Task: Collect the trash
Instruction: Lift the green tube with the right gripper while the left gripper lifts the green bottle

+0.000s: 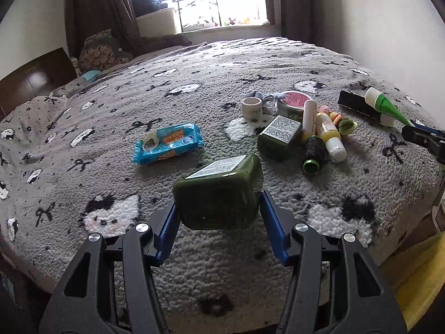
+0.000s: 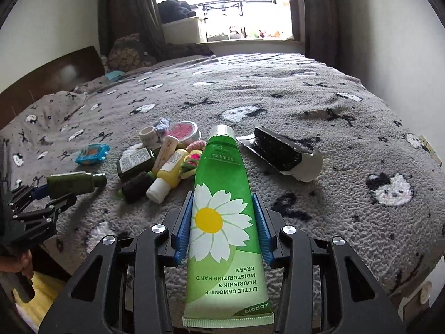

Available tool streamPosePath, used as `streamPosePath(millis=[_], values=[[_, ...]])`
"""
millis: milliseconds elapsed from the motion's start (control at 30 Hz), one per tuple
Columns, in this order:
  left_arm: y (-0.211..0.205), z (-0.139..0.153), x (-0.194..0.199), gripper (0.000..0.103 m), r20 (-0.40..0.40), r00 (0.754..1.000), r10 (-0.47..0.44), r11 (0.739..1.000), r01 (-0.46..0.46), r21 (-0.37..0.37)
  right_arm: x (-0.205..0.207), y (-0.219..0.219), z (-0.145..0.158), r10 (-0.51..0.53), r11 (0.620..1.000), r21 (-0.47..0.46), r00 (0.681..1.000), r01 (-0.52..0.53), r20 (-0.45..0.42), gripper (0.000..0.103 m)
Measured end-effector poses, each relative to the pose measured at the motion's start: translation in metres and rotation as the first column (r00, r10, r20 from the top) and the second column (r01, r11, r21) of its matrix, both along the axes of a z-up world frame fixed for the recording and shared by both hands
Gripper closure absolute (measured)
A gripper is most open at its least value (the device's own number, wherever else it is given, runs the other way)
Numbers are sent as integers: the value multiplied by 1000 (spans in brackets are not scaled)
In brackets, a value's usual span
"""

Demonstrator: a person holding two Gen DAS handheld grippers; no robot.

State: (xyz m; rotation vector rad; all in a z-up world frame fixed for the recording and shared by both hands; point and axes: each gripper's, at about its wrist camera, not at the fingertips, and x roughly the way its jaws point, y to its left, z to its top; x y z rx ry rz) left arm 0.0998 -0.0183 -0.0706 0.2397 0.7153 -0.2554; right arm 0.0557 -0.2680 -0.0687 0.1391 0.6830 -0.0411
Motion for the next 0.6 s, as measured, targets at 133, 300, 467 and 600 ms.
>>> streamPosePath(millis=[133,300,467,600], values=[[5,16,-26,54,39,999,-13,1000,14,-26,-28,4,22,24,1000,8,998,-25,63,61],[8,32,-55,103,57,998,-31,996,35,-80,-57,20,36,81,996,21,991,-84,109,61],[7,27,-58,103,43,999,-23,997,26,-74,-68,30,35,115,991,56,986,-122,117,61],[10,21,-64,103,23,999,-32,996,34,-85,-72,36,31,139,986,72,984,-147,108,61]])
